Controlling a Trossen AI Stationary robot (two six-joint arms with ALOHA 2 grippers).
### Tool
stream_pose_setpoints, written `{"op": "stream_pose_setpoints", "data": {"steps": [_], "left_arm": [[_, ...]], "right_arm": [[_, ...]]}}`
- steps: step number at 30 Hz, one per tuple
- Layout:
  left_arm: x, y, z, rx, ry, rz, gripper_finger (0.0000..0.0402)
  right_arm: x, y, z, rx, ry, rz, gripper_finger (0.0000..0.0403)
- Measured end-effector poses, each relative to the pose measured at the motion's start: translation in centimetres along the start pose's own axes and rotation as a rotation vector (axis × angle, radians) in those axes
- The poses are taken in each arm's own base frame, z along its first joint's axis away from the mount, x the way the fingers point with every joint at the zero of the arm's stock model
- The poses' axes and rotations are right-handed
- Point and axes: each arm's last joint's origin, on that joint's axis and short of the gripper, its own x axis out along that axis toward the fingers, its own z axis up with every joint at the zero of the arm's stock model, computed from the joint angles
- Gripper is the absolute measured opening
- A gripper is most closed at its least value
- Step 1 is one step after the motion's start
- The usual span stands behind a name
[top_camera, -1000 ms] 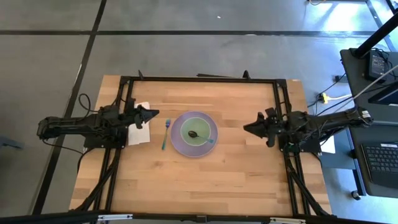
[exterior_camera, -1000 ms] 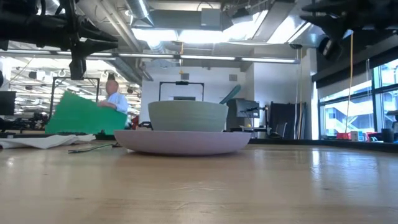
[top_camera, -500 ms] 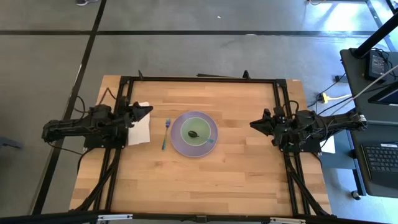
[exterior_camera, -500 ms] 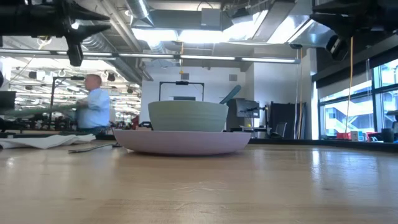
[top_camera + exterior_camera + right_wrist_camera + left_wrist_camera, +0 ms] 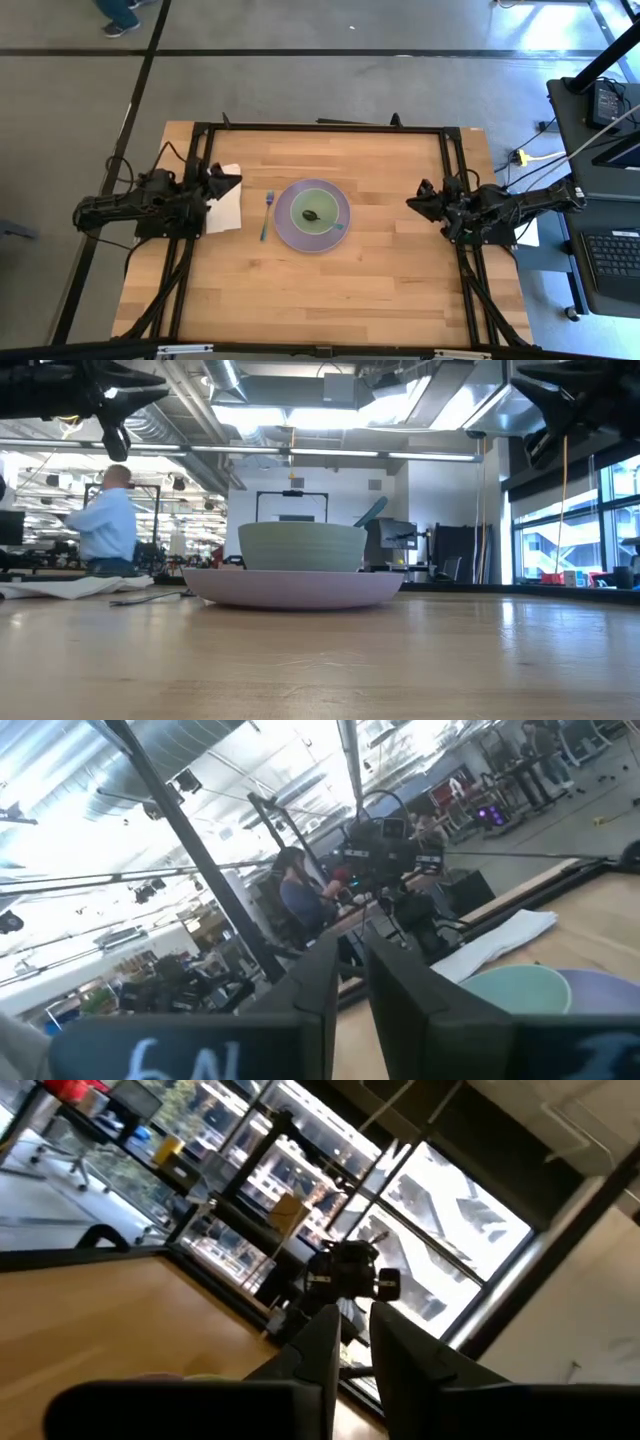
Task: Set table place
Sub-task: Return to Home Position
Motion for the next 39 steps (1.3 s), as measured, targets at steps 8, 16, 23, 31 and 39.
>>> {"op": "stream_pose_setpoints", "data": {"steps": [8, 16, 23, 31, 39], "left_arm": [[0.0, -0.3, -0.1, 0.057, 0.059, -0.090, 0.0042], [0.1, 0.4, -0.8, 0.082, 0.016, -0.068, 0.0032], [0.3, 1.4, -1.9, 0.071, -0.085, -0.114, 0.0026], [0.3, 1.8, -2.8, 0.082, 0.025, -0.124, 0.0033], [0.3, 3.0, -4.1, 0.084, 0.148, 0.021, 0.0050]], "right_arm": [[0.0, -0.1, -0.1, -0.010, 0.007, -0.010, 0.0057], [0.0, -0.1, -0.2, -0.010, 0.018, -0.017, 0.0057], [0.0, -0.1, -0.2, -0.006, 0.017, -0.019, 0.0057], [0.0, -0.1, -0.2, 0.059, 0.016, -0.020, 0.0057], [0.0, -0.1, -0.2, 0.072, 0.016, -0.020, 0.0057]]}}
